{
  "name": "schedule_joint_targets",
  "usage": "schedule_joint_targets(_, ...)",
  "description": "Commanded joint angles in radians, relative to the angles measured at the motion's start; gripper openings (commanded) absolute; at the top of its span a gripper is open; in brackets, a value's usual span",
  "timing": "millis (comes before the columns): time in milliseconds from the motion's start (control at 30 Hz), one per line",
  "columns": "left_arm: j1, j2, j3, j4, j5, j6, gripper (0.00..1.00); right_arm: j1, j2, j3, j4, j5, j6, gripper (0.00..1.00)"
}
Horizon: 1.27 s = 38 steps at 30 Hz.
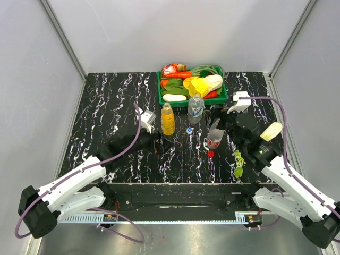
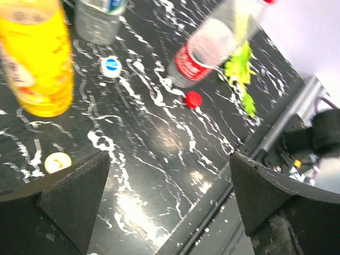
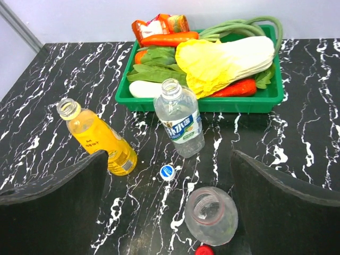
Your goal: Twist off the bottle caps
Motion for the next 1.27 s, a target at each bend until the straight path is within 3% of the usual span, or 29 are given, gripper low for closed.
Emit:
schedule_joint_targets(0,0.061,-0.019,0.054,-0.025,-0.131,0.014,0.99,0.008,0.041,0.074,-0.004,-0.022,0.016,1.00)
schedule_joint_targets(233,0.105,-0.077,0.150,-0.262,-0.602,0.057,0.99,0.008,0.130,0.157,0.005,0.084,-0.046,1.00)
schedule_joint_targets(333,0.107,-0.112,0.158,-0.289,-0.698,0.067,0.99,0.003,0.176,0.220,-0.039,0.113,-0.063,1.00)
schedule_joint_targets(500,0.105,-0.180,0.143,-0.287,-0.687,0.080,0.99,-0.096,0.236,0.304,-0.110,0.035,-0.037,1.00)
schedule_joint_targets(600,0.105,-0.192,0.143,-0.304,-0.649,0.097,0.99,-0.277,0.244,0.323,-0.147,-0.155,0.038,1.00)
schedule_joint_targets(900,0.107,-0.142,0.141,-0.324,-0.632,0.090,0.99,-0.638,0.216,0.203,-0.179,-0.459,0.199,1.00)
schedule_joint_targets(1067,0.105,-0.114,0.134,-0.292,-0.646,0.087,0.99,-0.730,0.182,0.143,-0.178,-0.474,0.215,1.00)
schedule_joint_targets(1233,0.105,-0.181,0.060,-0.163,-0.622,0.158,0.99,-0.743,0.145,0.112,-0.141,-0.427,0.194,1.00)
